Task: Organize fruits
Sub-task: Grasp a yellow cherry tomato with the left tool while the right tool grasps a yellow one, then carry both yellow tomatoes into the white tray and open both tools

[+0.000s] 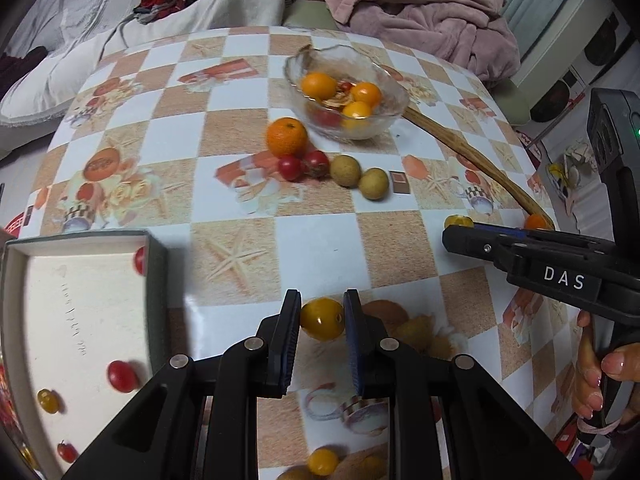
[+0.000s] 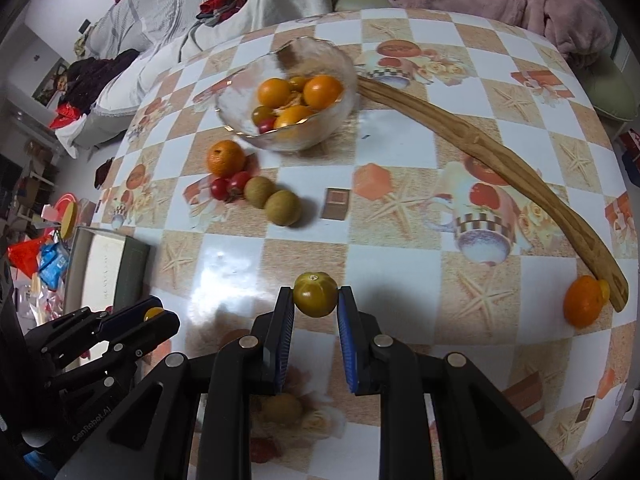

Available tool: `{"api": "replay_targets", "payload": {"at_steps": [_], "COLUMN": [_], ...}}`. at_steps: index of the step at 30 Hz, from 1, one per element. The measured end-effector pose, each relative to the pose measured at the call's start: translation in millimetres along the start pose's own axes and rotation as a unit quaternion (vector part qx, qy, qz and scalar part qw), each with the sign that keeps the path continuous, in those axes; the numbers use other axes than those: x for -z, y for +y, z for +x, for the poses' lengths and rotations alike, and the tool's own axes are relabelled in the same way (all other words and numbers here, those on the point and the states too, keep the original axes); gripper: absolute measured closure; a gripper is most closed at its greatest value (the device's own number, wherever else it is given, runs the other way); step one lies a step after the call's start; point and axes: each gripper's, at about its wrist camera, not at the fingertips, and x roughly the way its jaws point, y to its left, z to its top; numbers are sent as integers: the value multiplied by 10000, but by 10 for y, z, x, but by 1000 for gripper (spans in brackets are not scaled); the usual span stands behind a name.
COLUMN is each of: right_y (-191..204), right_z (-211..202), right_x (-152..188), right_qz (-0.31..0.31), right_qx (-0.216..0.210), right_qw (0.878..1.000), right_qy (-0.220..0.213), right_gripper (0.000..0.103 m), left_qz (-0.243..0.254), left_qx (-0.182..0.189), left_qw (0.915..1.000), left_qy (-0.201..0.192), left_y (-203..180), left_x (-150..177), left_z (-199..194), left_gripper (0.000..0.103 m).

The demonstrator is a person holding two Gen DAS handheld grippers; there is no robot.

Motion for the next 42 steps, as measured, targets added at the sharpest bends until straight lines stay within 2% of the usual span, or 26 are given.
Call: {"api": "replay_targets", "payload": {"at_steps": [8, 17, 27, 33, 42], "right_y": [535, 1307, 2058, 2328, 2428], "right_z": [53, 196, 470, 671, 908], "right_x": [26, -3, 6, 32, 60], "right_qz": [-369, -903, -1384, -1582, -1686], "right_qx": [-128, -345, -526, -474, -310], "right_qw": [9992, 9952, 9883, 9849, 9826], "right_qy": [45, 139, 359, 516, 708], "right_gripper": [79, 79, 79, 79, 79], "left_qz": [-264, -764, -1167, -1213, -1158], "left_qx": [-243, -626, -1030, -1134, -1206], "left_qw": [9992, 9945, 9870, 9856, 9858], "left_qy": [-151, -361, -390, -324, -164], "left_y": [480, 1225, 1948, 2127, 2204], "left_x": [170, 325, 420, 426, 437], "left_z": [-268, -540, -564, -479, -358], "left_gripper": [80, 80, 80, 80, 80]}}
